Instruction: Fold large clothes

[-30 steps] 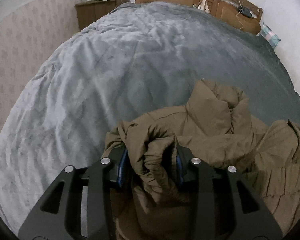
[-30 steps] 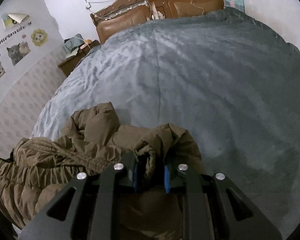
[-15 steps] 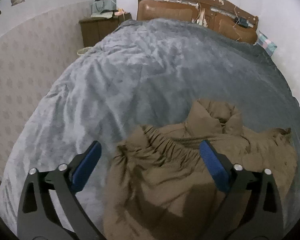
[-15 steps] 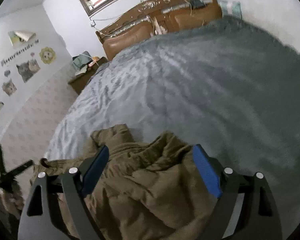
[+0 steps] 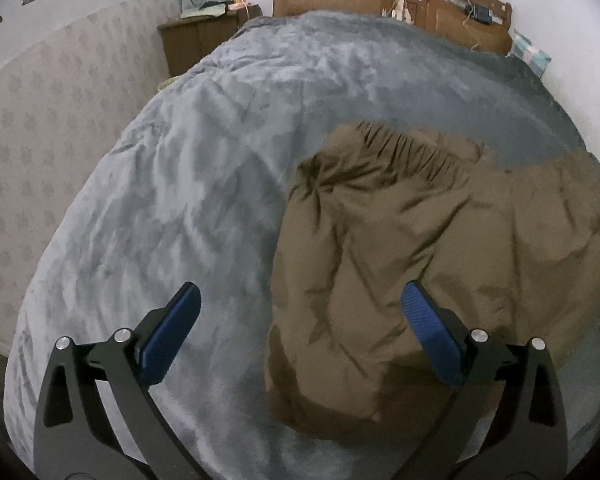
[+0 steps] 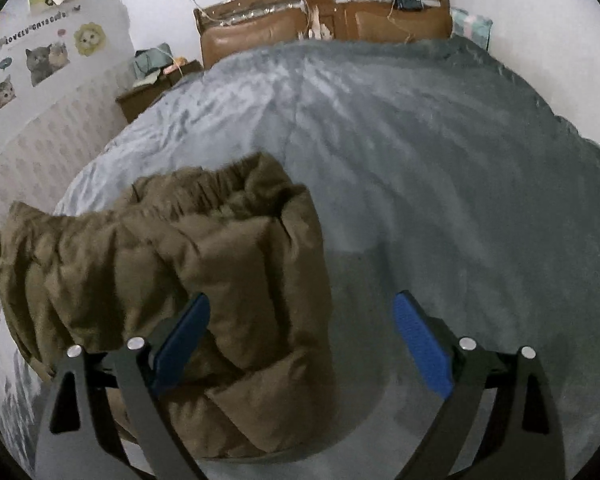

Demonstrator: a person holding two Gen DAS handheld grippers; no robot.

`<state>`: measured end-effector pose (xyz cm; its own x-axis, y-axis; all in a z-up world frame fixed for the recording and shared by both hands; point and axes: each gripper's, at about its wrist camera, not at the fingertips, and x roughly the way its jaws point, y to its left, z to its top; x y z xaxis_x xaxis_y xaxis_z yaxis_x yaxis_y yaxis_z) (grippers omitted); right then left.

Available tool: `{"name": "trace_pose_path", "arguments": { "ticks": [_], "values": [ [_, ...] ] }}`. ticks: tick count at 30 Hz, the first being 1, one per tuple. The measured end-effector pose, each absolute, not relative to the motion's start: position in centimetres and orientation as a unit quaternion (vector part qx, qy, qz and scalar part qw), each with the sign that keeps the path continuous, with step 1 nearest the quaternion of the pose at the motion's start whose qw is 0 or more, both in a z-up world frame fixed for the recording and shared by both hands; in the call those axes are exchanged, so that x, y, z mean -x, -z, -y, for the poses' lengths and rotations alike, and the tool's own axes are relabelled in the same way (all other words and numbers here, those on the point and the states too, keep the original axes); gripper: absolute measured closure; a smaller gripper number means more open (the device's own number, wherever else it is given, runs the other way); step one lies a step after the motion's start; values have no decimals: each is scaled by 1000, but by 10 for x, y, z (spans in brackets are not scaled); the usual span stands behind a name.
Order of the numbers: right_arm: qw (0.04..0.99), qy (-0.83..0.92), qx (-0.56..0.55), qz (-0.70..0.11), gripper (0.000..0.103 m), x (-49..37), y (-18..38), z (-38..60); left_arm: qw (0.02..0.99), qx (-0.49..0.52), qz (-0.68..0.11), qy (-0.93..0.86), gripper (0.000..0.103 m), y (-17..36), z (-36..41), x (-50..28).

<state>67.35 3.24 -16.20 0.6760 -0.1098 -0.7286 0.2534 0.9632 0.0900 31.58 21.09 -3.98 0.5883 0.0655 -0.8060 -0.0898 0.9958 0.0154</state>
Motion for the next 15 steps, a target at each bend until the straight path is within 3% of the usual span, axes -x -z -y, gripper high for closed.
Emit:
{"name": "trace_pose_path", "arguments": {
  "ticks": [12,15],
  "values": [
    [905,23,-105,-411,10,-697,210,-35,883,-16,-468,-36,4,79,-200,-328],
    [909,36,-89,-405,11,-701,215,-40,883,-21,-467,-36,12,82,-193,-333]
  ]
}}
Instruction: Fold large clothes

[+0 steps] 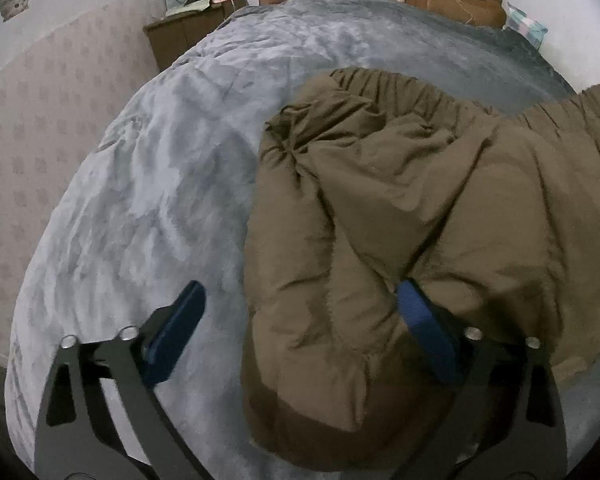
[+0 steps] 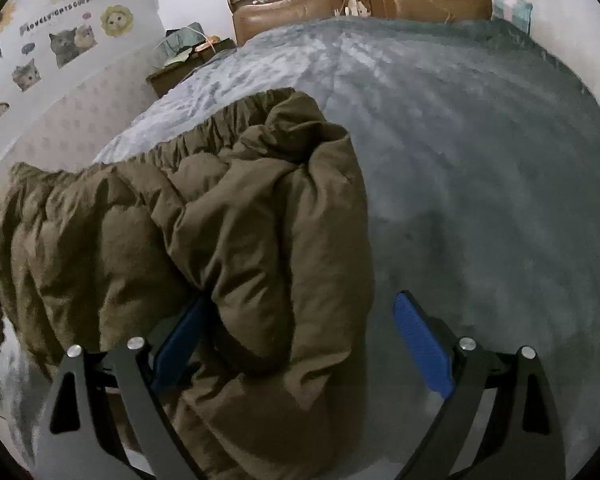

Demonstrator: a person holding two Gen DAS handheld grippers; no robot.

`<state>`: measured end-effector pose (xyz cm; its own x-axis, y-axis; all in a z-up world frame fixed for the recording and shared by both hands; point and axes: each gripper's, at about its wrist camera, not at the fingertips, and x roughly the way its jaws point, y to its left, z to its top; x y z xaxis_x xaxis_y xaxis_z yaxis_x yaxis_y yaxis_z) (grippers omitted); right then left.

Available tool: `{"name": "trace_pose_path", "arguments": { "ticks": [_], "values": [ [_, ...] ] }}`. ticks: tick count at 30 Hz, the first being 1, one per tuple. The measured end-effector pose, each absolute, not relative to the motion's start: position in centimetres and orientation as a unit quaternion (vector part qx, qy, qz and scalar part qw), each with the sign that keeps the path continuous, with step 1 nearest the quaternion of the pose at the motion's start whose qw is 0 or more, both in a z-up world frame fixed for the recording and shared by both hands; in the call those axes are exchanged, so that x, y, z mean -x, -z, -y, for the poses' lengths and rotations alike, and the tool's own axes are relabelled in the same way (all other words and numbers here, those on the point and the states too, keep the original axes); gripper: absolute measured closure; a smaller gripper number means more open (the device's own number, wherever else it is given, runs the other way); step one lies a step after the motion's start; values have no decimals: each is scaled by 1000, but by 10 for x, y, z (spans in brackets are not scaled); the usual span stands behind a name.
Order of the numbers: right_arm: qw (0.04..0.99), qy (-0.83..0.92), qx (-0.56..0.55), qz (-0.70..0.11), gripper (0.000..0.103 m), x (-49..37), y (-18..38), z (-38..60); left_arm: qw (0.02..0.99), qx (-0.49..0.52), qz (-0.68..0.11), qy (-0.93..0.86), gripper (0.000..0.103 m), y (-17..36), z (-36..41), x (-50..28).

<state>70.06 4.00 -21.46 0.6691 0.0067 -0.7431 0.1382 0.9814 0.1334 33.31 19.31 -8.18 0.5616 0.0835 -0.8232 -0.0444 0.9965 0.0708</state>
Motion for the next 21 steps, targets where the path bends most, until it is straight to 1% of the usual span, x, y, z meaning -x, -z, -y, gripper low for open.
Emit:
{"name": "trace_pose_path", "arguments": {
  "ticks": [1,2,3,4,5,6,7,8,9,11,14,20,21],
  "values": [
    [910,39,-87,-403,12,-701,214,-41,883,-20,-468,-34,19,82,-192,-333],
    [911,42,-83,-401,18,-702,214,-44,883,-19,-468,-33,27,83,-191,-334],
    [912,42,-80,-399,23,-702,215,-47,883,-19,-467,-33,31,84,-190,-335],
    [913,41,-78,-399,34,-702,215,-51,884,-18,-466,-30,41,84,-188,-337],
    [913,41,-74,-400,42,-704,215,-54,884,-16,-467,-29,51,85,-188,-339],
    [913,44,-67,-400,46,-706,214,-58,883,-15,-467,-30,54,85,-185,-340],
    [913,45,-61,-401,53,-708,213,-62,883,-14,-469,-30,60,86,-183,-342],
    [913,45,-57,-402,62,-708,211,-63,882,-14,-470,-29,68,85,-181,-344],
    [914,46,-51,-400,66,-710,208,-67,881,-13,-471,-29,73,84,-179,-346],
    [917,51,-43,-393,78,-712,197,-70,882,-17,-469,-32,87,77,-176,-351],
    [925,65,-39,-373,85,-716,174,-69,888,-27,-456,-42,94,60,-173,-357],
    [945,79,-18,-315,86,-726,118,-71,913,-23,-403,-51,96,-1,-173,-374],
    [953,76,-21,-294,86,-727,103,-72,918,-22,-394,-51,96,-11,-172,-376]
  ]
}}
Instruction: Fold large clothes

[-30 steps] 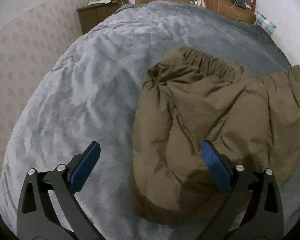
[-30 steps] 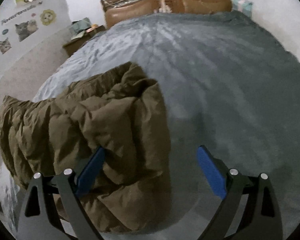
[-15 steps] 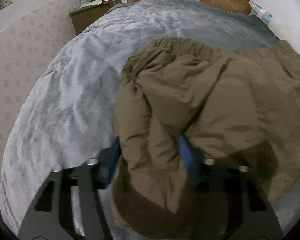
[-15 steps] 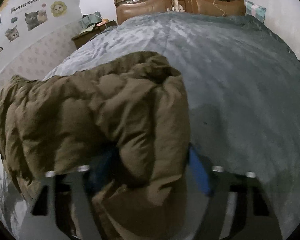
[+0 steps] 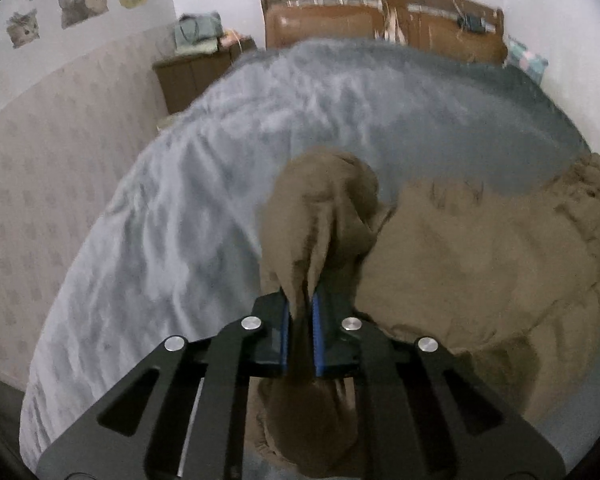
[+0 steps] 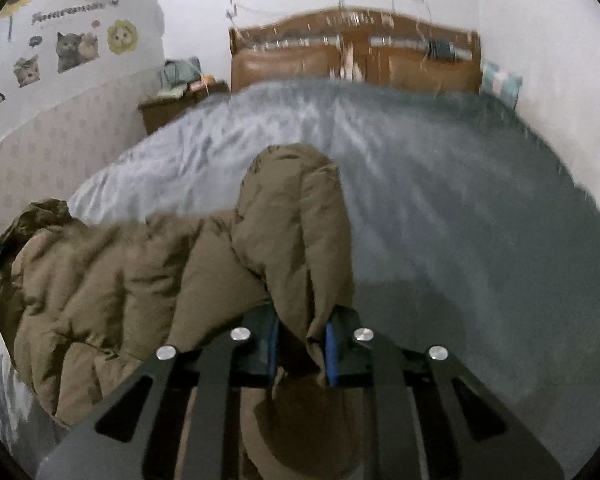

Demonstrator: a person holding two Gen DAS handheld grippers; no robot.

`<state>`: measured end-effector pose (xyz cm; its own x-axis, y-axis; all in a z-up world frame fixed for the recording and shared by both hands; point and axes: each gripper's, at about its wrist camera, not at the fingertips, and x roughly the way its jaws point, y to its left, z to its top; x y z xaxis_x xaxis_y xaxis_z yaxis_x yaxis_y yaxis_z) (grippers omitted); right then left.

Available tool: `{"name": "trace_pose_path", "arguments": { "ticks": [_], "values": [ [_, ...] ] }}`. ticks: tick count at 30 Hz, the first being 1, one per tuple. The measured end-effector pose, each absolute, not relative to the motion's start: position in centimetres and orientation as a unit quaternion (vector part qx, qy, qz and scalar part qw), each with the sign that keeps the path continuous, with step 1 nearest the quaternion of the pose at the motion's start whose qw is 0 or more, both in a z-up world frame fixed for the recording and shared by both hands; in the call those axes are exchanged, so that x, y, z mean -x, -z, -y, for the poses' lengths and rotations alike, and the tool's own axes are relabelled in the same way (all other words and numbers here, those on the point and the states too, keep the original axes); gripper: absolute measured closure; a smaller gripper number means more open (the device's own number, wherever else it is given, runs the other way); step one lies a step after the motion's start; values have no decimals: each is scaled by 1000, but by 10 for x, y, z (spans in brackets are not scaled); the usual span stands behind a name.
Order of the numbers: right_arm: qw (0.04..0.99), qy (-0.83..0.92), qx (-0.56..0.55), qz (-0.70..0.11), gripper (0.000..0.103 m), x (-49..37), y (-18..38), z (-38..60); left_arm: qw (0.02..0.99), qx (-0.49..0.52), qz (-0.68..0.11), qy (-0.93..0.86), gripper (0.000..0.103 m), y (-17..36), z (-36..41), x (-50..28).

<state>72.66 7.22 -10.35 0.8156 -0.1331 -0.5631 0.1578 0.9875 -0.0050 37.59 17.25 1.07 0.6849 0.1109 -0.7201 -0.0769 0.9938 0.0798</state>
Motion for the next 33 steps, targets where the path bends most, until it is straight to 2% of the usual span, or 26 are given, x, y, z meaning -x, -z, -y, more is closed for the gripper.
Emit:
{"name": "trace_pose_path", "arguments": {
  "ticks": [4,6,8,14,16,21,23,24,25,26,27,28,29,33],
  "values": [
    [971,81,-19,-222,86,-724,67,-79,941,-24,-331,-62,96,-49,-163,-374],
    [971,91,-19,-218,86,-727,64,-76,943,-31,-323,-68,96,-52,-163,-375],
    [965,104,-18,-239,86,-735,73,-71,935,-32,-345,-77,96,-40,-168,-384],
    [905,140,31,-400,85,-772,169,-63,887,-10,-455,-76,92,37,-183,-422],
    [894,143,29,-424,84,-773,191,-62,874,-14,-481,-72,88,64,-182,-426],
    [884,150,1,-443,77,-773,198,-61,868,-17,-490,-76,86,80,-174,-426],
    [880,154,-6,-450,73,-770,191,-63,869,-13,-488,-78,86,76,-171,-424],
    [881,153,-8,-448,68,-769,187,-63,869,-11,-488,-80,85,73,-170,-421],
    [883,152,-10,-444,61,-767,180,-64,870,-10,-487,-82,78,73,-169,-410],
    [885,150,-13,-440,49,-761,176,-64,871,-9,-484,-85,61,71,-171,-405],
    [889,142,-24,-434,42,-752,169,-66,875,-10,-477,-87,51,67,-172,-398],
    [893,135,-33,-428,34,-742,166,-68,879,-14,-467,-92,29,63,-171,-388],
    [896,132,-40,-422,34,-732,162,-69,884,-15,-459,-92,19,60,-170,-379],
    [903,136,-52,-405,34,-701,153,-76,886,-14,-455,-89,19,51,-161,-348]
  ]
}}
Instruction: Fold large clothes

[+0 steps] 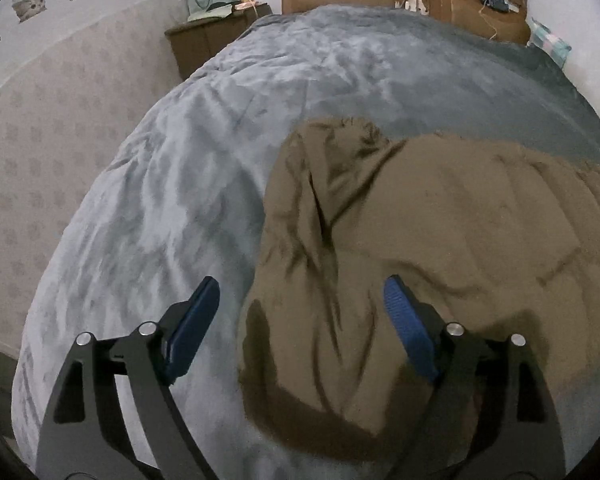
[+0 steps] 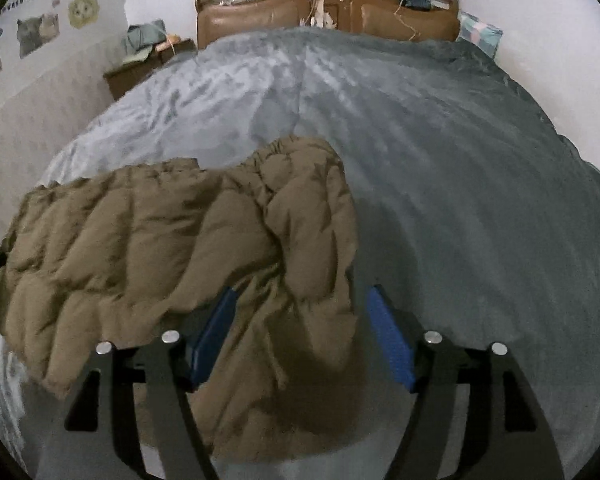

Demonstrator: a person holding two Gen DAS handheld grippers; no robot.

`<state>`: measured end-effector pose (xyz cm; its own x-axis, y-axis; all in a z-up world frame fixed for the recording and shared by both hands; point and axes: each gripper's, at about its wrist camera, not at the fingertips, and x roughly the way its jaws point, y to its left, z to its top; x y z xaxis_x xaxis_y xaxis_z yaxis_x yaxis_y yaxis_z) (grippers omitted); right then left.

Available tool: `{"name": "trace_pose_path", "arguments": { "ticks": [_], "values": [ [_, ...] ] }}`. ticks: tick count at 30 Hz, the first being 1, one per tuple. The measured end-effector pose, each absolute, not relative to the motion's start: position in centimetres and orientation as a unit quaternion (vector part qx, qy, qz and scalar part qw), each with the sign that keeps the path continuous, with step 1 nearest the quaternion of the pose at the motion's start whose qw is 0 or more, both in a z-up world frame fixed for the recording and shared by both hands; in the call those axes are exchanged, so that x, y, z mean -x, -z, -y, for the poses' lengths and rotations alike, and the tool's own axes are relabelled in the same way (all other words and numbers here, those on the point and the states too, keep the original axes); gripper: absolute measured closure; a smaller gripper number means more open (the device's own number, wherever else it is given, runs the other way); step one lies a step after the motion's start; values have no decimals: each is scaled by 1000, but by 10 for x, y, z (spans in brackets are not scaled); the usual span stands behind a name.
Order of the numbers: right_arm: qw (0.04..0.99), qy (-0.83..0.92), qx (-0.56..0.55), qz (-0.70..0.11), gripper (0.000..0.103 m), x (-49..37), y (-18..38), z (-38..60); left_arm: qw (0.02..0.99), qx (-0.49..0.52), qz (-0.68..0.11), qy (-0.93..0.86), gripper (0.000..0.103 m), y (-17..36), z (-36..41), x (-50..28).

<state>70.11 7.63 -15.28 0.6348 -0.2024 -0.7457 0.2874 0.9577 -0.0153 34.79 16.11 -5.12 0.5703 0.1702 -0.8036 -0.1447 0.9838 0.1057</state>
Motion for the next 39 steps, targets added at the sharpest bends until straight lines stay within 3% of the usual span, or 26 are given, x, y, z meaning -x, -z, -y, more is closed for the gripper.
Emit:
{"name": "trace_pose_path", "arguments": {
  "ticks": [2,6,13,16,21,32,39],
  "values": [
    [902,143,-50,-403,28,-686,153,-82,888,-15,-452,-87,16,46,-156,-331],
    [901,154,-41,-403,28,-664,155,-95,894,-22,-438,-92,5,37,-146,-297],
    [904,159,-40,-396,24,-628,146,-115,897,-34,-429,-99,3,22,-133,-257],
    [907,163,-39,-386,13,-611,140,-124,899,-32,-427,-93,3,13,-134,-225],
    [912,154,-35,-378,13,-594,135,-136,901,-63,-416,-110,3,5,-127,-197],
    [920,147,2,-363,13,-612,143,-138,909,-27,-404,-99,3,-1,-117,-235],
    [898,152,9,-413,13,-642,142,-125,893,-3,-439,-97,3,-8,-115,-283]
  ]
}}
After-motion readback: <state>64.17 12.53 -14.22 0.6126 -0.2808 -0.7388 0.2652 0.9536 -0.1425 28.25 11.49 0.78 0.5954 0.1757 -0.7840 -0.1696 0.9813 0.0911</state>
